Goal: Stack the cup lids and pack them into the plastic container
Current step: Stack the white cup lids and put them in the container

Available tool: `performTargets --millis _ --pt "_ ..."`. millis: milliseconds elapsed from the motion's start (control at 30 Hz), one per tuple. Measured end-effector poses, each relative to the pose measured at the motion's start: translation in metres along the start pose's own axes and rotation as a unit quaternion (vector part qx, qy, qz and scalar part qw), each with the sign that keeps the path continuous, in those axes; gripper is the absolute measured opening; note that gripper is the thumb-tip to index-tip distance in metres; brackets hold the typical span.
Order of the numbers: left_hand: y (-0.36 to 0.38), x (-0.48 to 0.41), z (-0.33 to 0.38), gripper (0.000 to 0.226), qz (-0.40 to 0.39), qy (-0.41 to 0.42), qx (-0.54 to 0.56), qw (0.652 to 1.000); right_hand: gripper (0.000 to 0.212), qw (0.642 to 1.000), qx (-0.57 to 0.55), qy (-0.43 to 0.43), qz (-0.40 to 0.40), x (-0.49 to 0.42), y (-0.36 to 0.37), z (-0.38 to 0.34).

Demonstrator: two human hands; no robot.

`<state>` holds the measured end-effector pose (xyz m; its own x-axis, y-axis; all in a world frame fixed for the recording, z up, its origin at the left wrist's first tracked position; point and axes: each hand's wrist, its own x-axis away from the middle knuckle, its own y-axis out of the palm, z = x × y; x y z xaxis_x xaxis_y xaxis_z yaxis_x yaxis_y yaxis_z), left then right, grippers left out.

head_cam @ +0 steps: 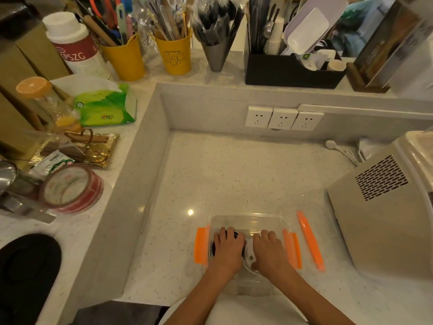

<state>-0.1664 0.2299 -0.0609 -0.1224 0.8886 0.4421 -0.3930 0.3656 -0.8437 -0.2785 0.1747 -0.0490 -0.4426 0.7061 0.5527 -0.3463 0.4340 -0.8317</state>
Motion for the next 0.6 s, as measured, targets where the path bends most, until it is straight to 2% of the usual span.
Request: performTargets --millis 200,600 --pt "-0.0012 -0.0006 -0.0037 0.045 0.053 -0.014 -0.014 0.998 0.062 1.0 0.002 0.008 0.008 -0.0006 -0.0002 -0.0025" --pt "-0.0055 0.0034 -0.0026 0.041 0.077 0.008 -0.063 0.995 0.061 0.999 -0.035 0.018 0.007 0.0001 0.001 -0.0018"
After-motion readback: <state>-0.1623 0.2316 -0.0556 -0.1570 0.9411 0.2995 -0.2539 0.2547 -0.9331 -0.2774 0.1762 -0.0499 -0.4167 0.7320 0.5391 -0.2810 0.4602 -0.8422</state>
